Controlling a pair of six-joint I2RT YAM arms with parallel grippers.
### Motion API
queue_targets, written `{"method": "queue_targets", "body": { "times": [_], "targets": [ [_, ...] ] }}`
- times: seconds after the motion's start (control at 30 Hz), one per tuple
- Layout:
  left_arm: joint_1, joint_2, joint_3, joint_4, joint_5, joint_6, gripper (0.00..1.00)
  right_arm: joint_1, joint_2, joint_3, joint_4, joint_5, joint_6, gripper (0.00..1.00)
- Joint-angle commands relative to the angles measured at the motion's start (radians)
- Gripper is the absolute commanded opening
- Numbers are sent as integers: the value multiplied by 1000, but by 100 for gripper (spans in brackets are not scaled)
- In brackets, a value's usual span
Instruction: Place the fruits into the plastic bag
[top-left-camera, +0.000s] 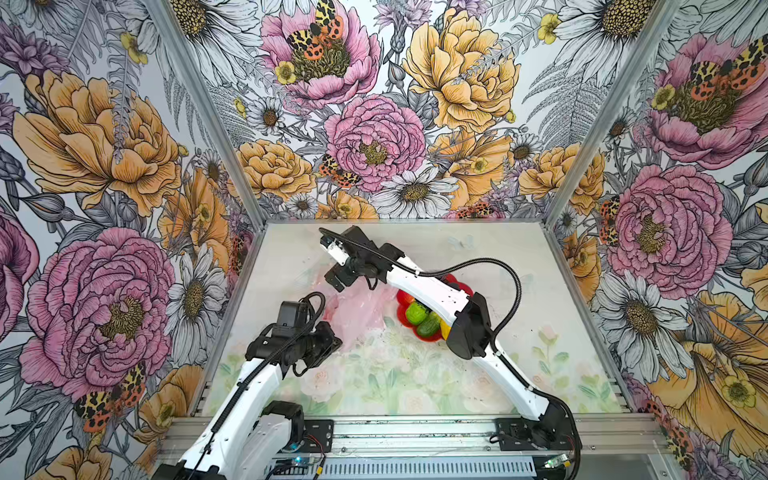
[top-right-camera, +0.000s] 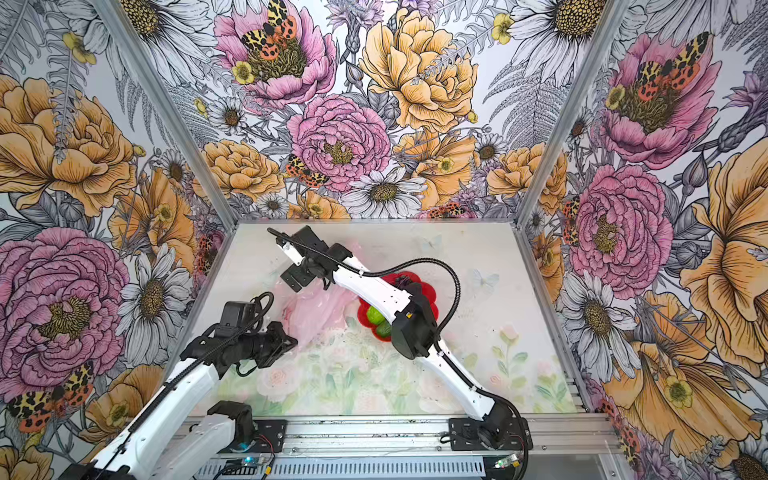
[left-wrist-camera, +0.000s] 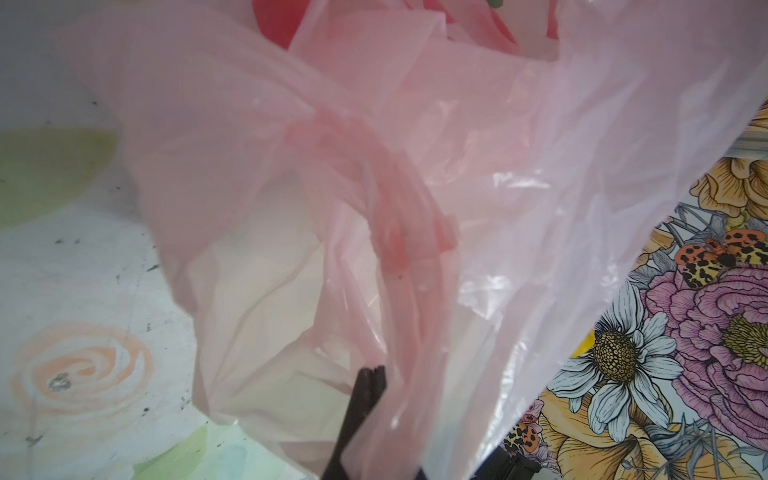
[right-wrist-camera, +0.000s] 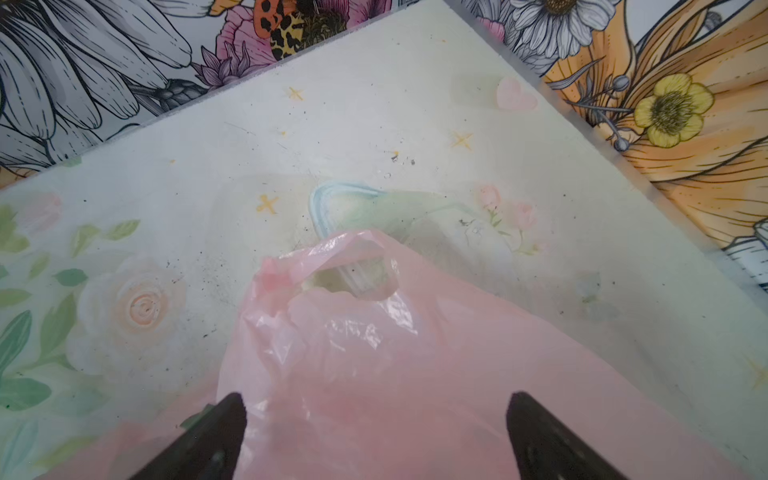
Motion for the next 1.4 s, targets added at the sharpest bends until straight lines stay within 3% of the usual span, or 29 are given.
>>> {"method": "queue_targets", "body": {
  "times": [0.0,0.27,0.37,0.47,0.5,0.6,0.63,0.87,1.07,1.2,1.37],
  "targets": [
    [-7,-19,-22,-15,-32,-26,0,5,58,-6,8,17,-23,99],
    [-6,-10,-26,-15,-35,-38,0,24,143,23,3,83,-1,99],
    [-8,8,-20,-14,-38,-29,0,25,157,22,1,124,45,94],
    [-8,20,-18,-15,-36,-25,0,20,174,45,4,138,110,74],
    [-8,20,-18,-15,-37,-25,0,18,180,61,4,133,131,62],
    [-6,17,-8,-15,-46,-25,0,6,171,109,6,128,180,6],
    [-6,15,0,-18,-53,-24,0,-2,153,115,13,130,198,0],
    [20,15,167,-108,-155,75,0,-115,-40,107,107,14,342,0],
    [46,26,370,-153,-352,158,0,-222,-183,79,161,-212,496,0],
    [32,76,533,-155,-520,227,0,-254,-297,-30,275,-330,561,0],
    [-41,173,774,-169,-685,378,0,-285,-461,-271,320,-345,576,0]
  ]
}}
